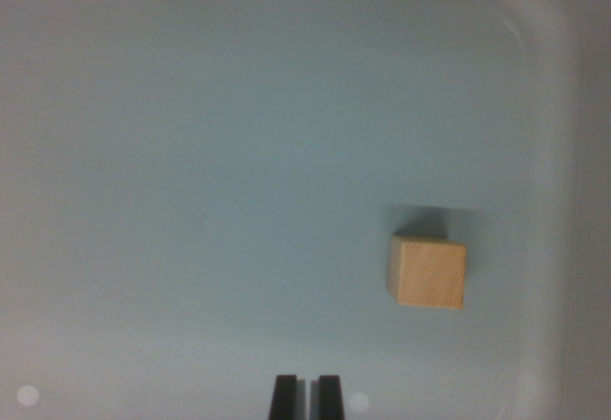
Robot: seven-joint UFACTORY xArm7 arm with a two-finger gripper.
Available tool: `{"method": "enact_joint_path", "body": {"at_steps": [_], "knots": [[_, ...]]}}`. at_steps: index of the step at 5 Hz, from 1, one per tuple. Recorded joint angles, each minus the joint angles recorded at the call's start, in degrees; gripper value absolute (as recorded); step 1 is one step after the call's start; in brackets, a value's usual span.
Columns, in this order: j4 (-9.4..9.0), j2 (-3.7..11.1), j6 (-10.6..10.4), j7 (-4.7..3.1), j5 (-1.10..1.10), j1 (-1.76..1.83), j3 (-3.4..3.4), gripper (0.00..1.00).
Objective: Push wooden cube
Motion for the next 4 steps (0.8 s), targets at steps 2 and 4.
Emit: {"method": "enact_joint_path", "body": {"at_steps": [2, 4], "knots": [[-1.71, 0.19, -1.9, -0.34, -0.04, -0.25, -0.29, 0.0], [-3.76, 0.42, -4.1, -0.75, -0.09, -0.54, -0.64, 0.0]]}}
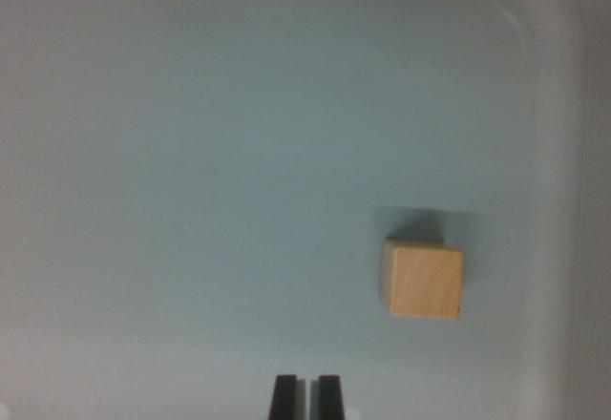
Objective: Push wooden cube
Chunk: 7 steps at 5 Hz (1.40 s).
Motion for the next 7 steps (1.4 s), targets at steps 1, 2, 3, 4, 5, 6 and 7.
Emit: {"method": "enact_joint_path", "body": {"at_steps": [1, 2, 3, 4, 5, 6, 7], "knots": [[-2.02, 0.23, -2.2, -0.4, -0.05, -0.29, -0.35, 0.0], [-2.02, 0.23, -2.2, -0.4, -0.05, -0.29, -0.35, 0.0], [-4.27, 0.48, -4.6, -0.85, -0.1, -0.61, -0.73, 0.0], [-4.27, 0.48, -4.6, -0.85, -0.1, -0.61, -0.73, 0.0], [-6.63, 0.74, -7.2, -1.33, -0.15, -0.95, -1.14, 0.0], [-6.63, 0.74, -7.2, -1.33, -0.15, -0.95, -1.14, 0.0], [-9.01, 1.01, -9.8, -1.8, -0.21, -1.29, -1.54, 0.0]]}}
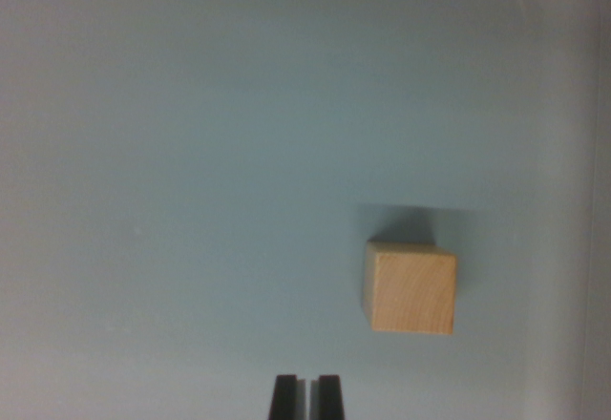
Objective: Push wooden cube
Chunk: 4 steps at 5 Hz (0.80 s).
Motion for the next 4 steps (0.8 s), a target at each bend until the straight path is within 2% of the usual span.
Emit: {"method": "enact_joint_path", "body": {"at_steps": [1, 2, 3, 4], "knots": [[0.0, 0.0, 0.0, 0.0, 0.0, 0.0, 0.0, 0.0], [-2.5, 0.28, -2.7, -0.5, -0.06, -0.36, -0.43, 0.0], [-2.5, 0.28, -2.7, -0.5, -0.06, -0.36, -0.43, 0.0], [-4.86, 0.55, -5.3, -0.97, -0.11, -0.7, -0.83, 0.0]]}}
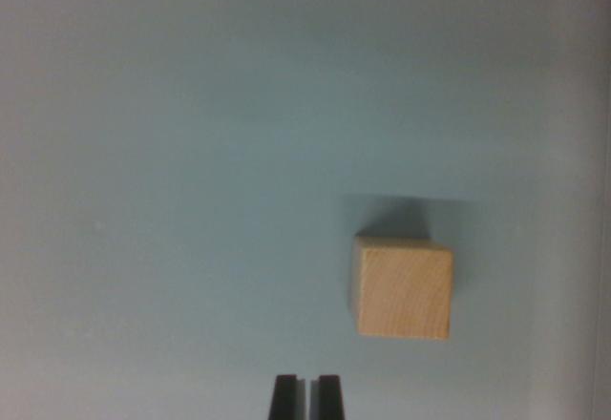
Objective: Push wooden cube
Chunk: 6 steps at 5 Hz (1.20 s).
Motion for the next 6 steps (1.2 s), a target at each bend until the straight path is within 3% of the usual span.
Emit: {"method": "enact_joint_path", "body": {"at_steps": [1, 2, 3, 4, 5, 6], "knots": [[0.0, 0.0, 0.0, 0.0, 0.0, 0.0, 0.0, 0.0], [-2.5, 0.28, -2.7, -0.5, -0.06, -0.36, -0.43, 0.0], [-2.5, 0.28, -2.7, -0.5, -0.06, -0.36, -0.43, 0.0], [-4.99, 0.56, -5.4, -1.0, -0.11, -0.72, -0.86, 0.0], [-4.99, 0.56, -5.4, -1.0, -0.11, -0.72, -0.86, 0.0], [-7.45, 0.84, -8.1, -1.49, -0.17, -1.07, -1.28, 0.0]]}}
